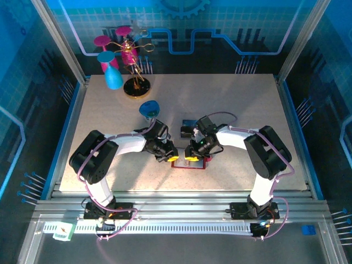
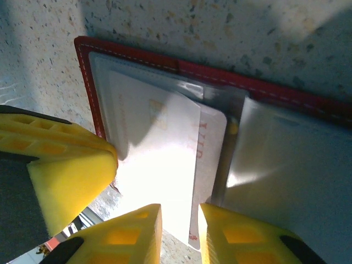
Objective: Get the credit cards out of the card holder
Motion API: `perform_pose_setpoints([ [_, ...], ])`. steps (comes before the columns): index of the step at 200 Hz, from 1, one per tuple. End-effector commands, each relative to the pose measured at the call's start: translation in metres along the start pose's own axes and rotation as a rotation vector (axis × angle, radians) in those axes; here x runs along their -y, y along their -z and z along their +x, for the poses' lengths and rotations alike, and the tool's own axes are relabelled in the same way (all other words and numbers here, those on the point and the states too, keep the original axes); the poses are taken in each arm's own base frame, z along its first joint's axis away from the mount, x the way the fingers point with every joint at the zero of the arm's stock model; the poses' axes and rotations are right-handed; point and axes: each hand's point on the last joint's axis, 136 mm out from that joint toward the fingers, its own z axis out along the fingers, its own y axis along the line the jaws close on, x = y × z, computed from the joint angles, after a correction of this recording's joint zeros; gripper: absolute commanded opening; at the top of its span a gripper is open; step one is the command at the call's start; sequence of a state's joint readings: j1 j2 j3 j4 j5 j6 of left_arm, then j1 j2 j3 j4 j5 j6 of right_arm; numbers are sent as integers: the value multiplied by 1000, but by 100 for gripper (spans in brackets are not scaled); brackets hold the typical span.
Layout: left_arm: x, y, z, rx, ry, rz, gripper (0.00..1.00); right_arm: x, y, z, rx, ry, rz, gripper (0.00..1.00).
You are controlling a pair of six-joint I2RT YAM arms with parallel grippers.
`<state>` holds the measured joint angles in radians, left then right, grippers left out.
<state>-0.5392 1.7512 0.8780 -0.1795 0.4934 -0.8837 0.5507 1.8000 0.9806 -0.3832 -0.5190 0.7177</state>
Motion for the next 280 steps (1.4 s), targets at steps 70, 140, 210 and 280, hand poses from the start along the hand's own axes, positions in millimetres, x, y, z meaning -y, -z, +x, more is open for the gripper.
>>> perform_pose_setpoints([
  [70, -3, 4, -1, -1, -9, -34, 14, -6, 15, 0, 48, 36, 19, 24],
  [140, -3, 0, 1, -41, -39, -61, 6, 8, 11, -1, 60, -21, -23, 22],
  [210, -19, -8, 6, -73, -14, -123, 1, 17, 2, 2, 41, -68, -91, 20],
  [280, -23, -11, 9, -91, -22, -169, 1, 15, 9, 0, 73, -75, -136, 16],
])
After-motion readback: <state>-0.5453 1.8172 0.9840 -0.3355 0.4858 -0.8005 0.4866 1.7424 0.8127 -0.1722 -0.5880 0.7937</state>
